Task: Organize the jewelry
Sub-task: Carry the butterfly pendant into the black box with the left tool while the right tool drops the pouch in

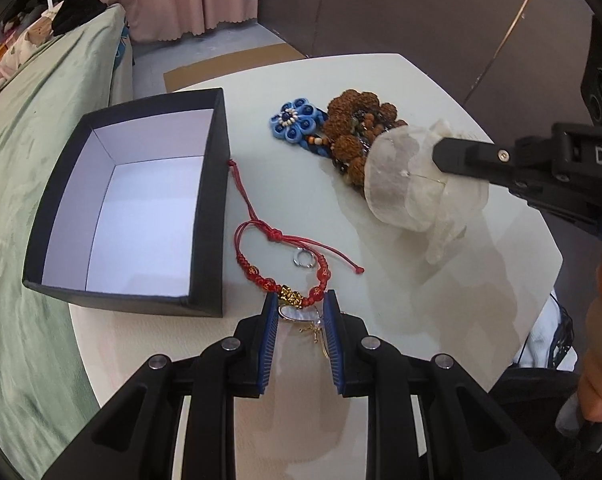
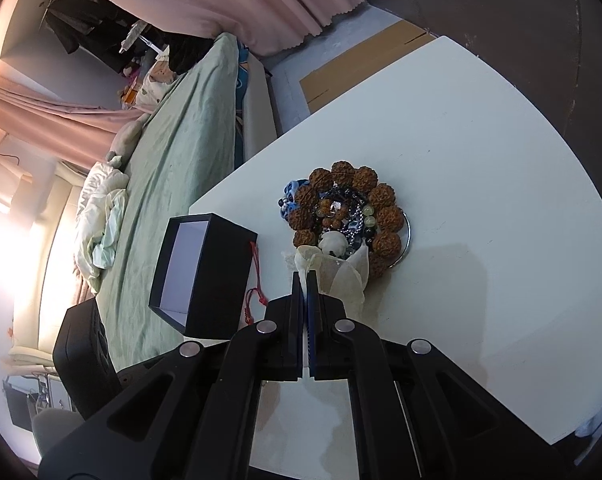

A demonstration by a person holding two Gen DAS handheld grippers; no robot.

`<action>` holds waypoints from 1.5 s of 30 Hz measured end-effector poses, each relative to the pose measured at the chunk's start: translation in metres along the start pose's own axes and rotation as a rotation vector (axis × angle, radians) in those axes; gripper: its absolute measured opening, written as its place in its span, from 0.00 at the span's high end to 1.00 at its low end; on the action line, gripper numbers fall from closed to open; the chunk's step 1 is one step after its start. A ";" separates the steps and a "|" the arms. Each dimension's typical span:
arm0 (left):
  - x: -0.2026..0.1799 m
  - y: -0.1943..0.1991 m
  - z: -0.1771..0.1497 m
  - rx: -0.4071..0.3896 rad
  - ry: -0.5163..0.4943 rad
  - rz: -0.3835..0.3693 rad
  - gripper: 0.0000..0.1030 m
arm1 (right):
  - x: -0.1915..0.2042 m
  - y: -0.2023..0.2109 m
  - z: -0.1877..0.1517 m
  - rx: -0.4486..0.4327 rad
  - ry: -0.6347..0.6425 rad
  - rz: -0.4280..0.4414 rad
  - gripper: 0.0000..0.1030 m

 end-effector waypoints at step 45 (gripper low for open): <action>0.050 0.062 0.007 -0.214 0.118 -0.036 0.62 | 0.015 0.000 -0.001 -0.018 0.053 0.066 0.97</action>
Point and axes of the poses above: each gripper's, at about its wrist camera, not at the fingertips, and y roughly against the way its jaws point, x to its left, z to its top, the point moved 4 cm from there along -y, roughly the way its jaws point, and after that the axes turned 10 degrees about z, right-handed, at the moved point
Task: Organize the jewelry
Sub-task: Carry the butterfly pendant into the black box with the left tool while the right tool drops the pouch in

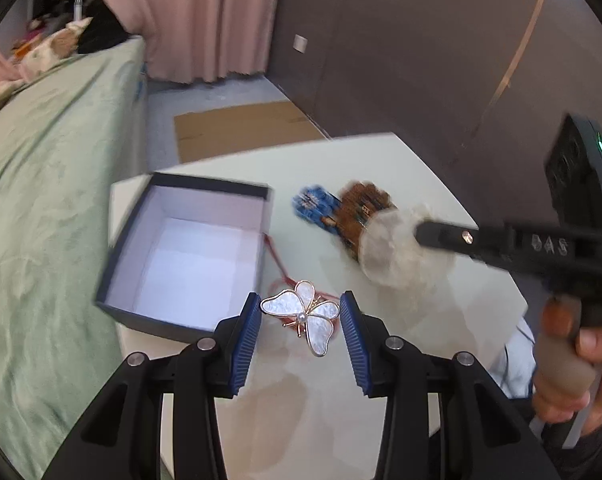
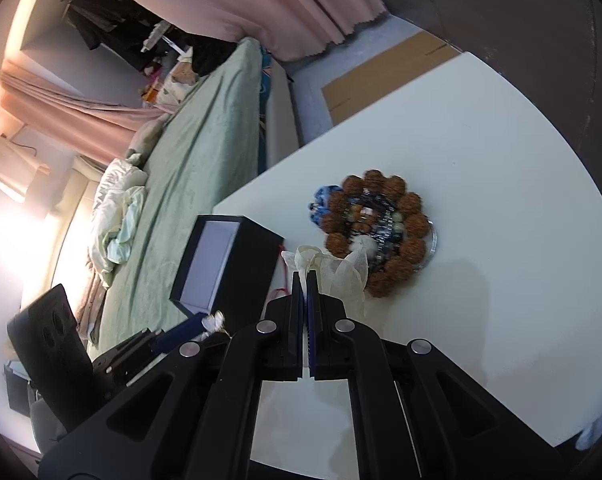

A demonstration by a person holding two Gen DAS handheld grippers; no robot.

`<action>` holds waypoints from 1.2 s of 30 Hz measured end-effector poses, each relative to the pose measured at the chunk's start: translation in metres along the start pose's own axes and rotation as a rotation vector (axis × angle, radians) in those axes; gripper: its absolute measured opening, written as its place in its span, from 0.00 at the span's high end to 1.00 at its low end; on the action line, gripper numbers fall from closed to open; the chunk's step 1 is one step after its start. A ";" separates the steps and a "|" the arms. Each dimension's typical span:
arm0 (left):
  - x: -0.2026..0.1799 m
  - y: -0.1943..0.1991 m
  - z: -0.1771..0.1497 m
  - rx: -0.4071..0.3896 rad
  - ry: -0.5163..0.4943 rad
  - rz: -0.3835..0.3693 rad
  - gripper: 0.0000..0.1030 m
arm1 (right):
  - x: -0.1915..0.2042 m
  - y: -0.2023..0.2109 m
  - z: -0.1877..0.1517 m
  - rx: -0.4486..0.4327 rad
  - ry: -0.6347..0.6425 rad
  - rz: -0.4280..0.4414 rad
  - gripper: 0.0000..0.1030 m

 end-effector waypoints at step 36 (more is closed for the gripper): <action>0.122 0.054 0.017 -0.192 0.420 0.097 0.08 | 0.090 -0.072 -0.002 -0.041 0.060 0.290 0.53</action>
Point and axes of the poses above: each gripper's, at about its wrist camera, not at the fingertips, and y roughly against the way its jaws point, x to its left, z to its top, the point moved 4 cm from there along -y, roughly the way its jaws point, and after that the axes turned 10 degrees about z, right-handed, at the moved point
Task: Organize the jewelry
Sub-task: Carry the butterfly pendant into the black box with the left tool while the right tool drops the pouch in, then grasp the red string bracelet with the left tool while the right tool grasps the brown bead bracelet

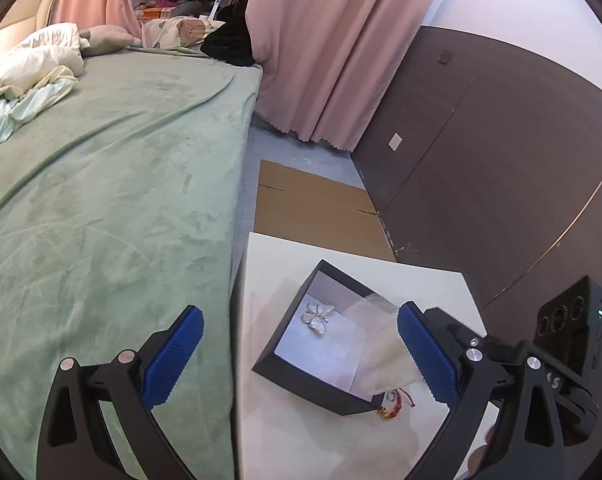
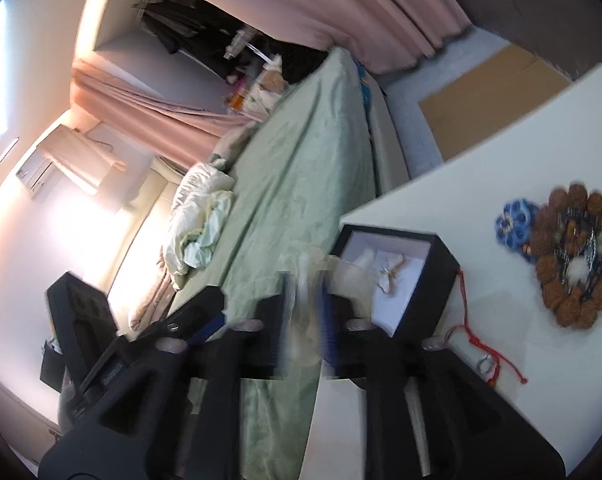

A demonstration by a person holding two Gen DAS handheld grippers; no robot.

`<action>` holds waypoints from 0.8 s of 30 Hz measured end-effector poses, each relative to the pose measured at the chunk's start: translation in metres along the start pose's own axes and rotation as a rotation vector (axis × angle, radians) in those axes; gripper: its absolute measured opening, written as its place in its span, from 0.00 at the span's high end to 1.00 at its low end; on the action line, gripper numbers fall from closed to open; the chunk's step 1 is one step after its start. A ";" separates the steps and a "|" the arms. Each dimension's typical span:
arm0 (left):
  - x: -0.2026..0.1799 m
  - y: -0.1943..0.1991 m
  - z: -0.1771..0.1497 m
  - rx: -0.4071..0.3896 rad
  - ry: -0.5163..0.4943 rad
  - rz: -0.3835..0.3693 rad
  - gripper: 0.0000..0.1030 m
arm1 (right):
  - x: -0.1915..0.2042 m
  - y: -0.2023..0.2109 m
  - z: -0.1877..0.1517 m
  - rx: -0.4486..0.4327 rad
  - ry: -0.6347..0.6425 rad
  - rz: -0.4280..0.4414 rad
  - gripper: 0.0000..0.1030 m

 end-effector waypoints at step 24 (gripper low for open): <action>-0.095 -0.007 -0.045 0.047 -0.220 -0.076 0.16 | -0.037 0.094 0.017 -0.107 -0.034 -0.191 0.34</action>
Point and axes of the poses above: each gripper's, at about its wrist camera, not at the fingertips, and y roughly against the way its jaws point, x to its left, z to its top, the point moved 4 cm from there along -y, roughly the way its jaws point, and after that the axes turned 10 degrees about z, right-handed, at the moved point
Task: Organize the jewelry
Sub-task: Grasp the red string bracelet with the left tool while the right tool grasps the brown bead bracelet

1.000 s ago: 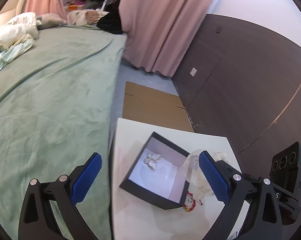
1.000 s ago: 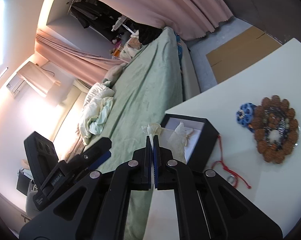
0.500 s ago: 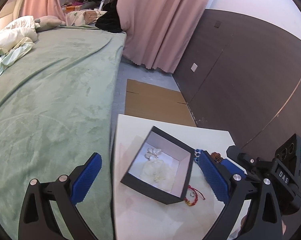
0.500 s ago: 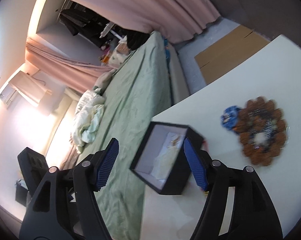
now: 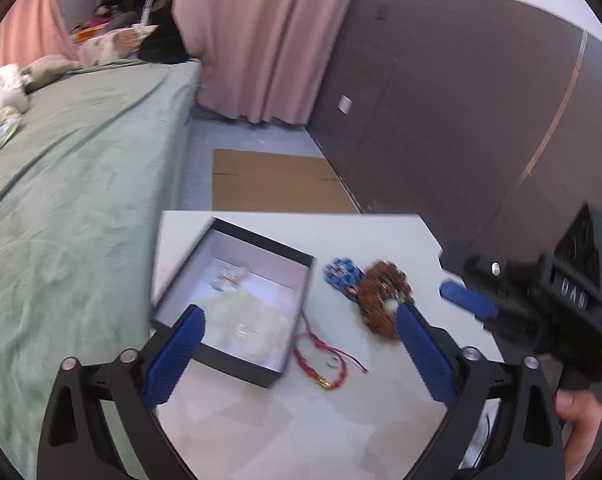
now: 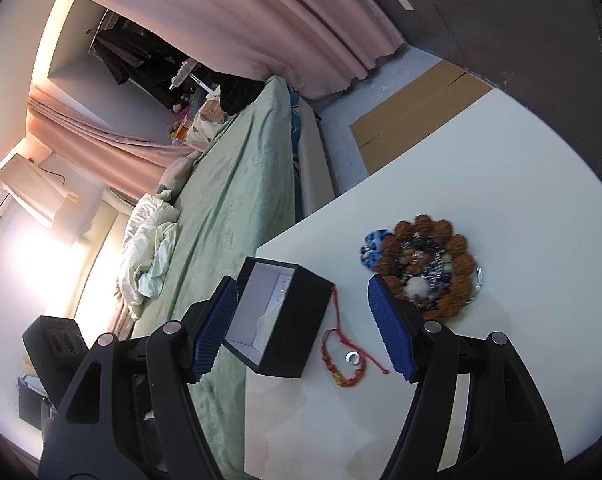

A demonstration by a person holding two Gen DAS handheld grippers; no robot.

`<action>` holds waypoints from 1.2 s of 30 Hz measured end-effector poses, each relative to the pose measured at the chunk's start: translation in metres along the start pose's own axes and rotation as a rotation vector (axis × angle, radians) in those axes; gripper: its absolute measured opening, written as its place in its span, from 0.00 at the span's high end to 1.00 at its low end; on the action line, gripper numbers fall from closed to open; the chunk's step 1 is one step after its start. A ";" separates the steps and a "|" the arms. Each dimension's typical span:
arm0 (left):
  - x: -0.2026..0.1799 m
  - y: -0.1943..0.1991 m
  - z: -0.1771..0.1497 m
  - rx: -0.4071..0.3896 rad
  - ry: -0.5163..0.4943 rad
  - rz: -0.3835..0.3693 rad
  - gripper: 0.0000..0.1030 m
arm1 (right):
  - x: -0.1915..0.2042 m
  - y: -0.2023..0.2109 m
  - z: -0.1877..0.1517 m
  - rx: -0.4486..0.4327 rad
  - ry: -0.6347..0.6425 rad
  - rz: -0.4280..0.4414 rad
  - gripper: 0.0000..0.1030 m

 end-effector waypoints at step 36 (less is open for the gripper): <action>-0.048 -0.091 -0.067 0.230 -0.128 0.219 0.72 | -0.035 0.059 0.021 -0.030 0.038 -0.144 0.34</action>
Point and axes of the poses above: each gripper's, at about its wrist camera, not at the fingertips, and y roughly against the way its jaws point, x to its left, z to its top, the point moved 4 cm from there along -y, roughly the way its jaws point, and after that the axes turned 10 degrees about z, right-handed, at the moved point
